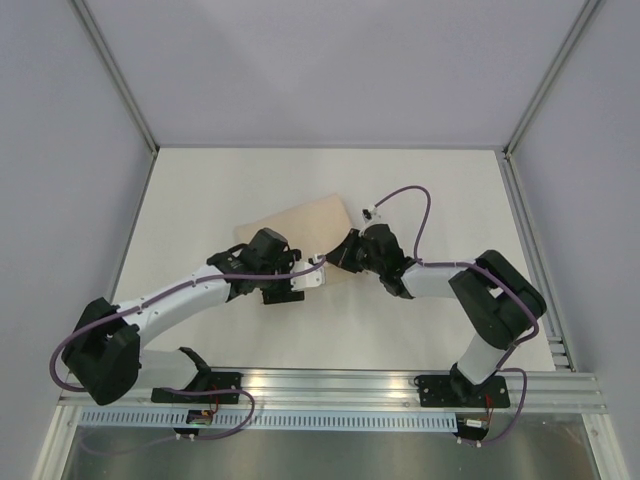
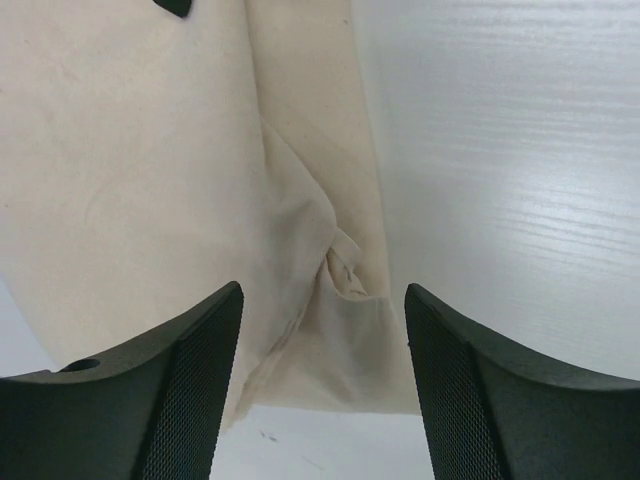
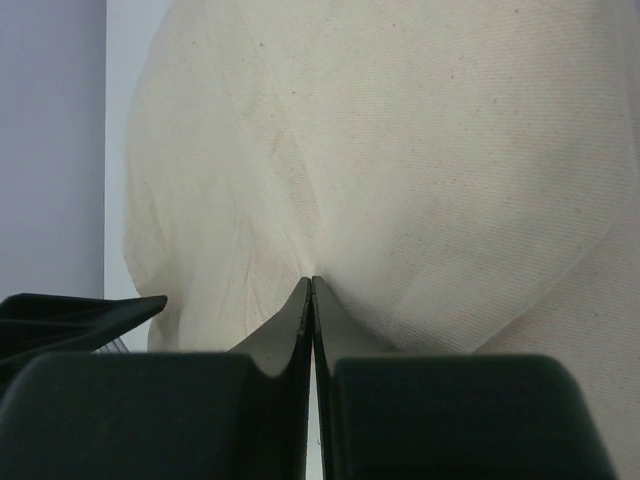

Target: Prepare the surgical pack

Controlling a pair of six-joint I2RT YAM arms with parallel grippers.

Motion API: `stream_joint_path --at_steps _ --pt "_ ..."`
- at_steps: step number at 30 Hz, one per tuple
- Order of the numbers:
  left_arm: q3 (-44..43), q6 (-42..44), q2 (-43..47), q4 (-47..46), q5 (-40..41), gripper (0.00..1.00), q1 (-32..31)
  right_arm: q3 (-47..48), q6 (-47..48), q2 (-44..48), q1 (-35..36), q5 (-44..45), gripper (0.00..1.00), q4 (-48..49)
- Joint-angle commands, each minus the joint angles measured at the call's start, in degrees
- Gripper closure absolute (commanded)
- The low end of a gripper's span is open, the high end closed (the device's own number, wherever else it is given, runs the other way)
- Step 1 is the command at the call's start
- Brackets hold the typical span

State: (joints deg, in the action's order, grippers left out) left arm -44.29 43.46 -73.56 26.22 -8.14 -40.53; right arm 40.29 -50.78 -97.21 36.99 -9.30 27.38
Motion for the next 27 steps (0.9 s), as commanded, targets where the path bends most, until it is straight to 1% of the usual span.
stream_joint_path --at_steps 1,3,6,9,12,15,16,17,18,19,20,22,24,27 --pt "-5.7 -1.89 1.49 1.91 -3.98 0.25 -0.34 -1.71 1.21 -0.62 0.71 0.6 1.0 -3.82" --pt "-6.68 -3.11 0.26 0.25 -4.43 0.25 -0.42 -1.18 1.48 0.61 0.71 0.95 0.99 -4.7" --pt "-9.05 -4.78 -3.86 -0.55 -3.29 0.25 -0.42 -1.01 1.92 2.72 0.71 1.04 1.0 -6.37" --pt "-10.55 -5.93 -7.29 -0.47 -3.81 0.27 -0.51 -1.44 1.83 4.56 0.71 1.48 1.0 -7.6" --pt "-10.73 -6.46 -9.49 -1.25 -4.08 0.3 -1.3 -1.45 1.39 5.54 0.71 1.83 1.0 -9.27" --pt "-10.29 -6.29 -11.16 -2.22 -2.15 0.37 -2.35 -1.53 0.52 7.37 0.71 1.74 0.98 -11.37" --pt "-9.94 -5.85 -11.78 -2.48 -0.31 0.45 -2.53 -1.97 0.25 8.25 0.54 1.83 0.96 -11.81" --pt "-9.67 -5.5 -11.96 -2.92 0.75 0.5 -2.62 -2.41 -0.01 9.66 0.54 2.26 0.89 -13.3" --pt "-9.24 -5.23 -11.96 -3.36 1.54 0.55 -2.62 -2.59 -0.36 10.89 0.54 3.49 0.86 -14.53" --pt "-8.1 -4.8 -11.26 -3.8 2.77 0.63 -2.62 -2.76 -0.72 13.68 0.54 4.28 0.8 -16.11" --pt "-7.57 -4.09 -10.82 -4.33 3.13 0.65 -2.62 -2.85 -0.89 14.84 0.45 4.99 0.77 -19.08" --pt "-6.51 -3.39 -9.51 -4.6 3.22 0.65 -2.62 -3.55 -1.86 17.82 0.54 6.31 0.71 -21.56" --pt "-5.98 -2.77 -8.62 -4.68 3.04 0.65 -2.62 -4.25 -3.17 19.16 0.36 6.84 0.68 -21.93" --pt "-5.72 -2.33 -8.44 -4.51 2.78 0.62 -2.62 -4.79 -4.85 18.9 0.1 6.93 0.65 -19.74"
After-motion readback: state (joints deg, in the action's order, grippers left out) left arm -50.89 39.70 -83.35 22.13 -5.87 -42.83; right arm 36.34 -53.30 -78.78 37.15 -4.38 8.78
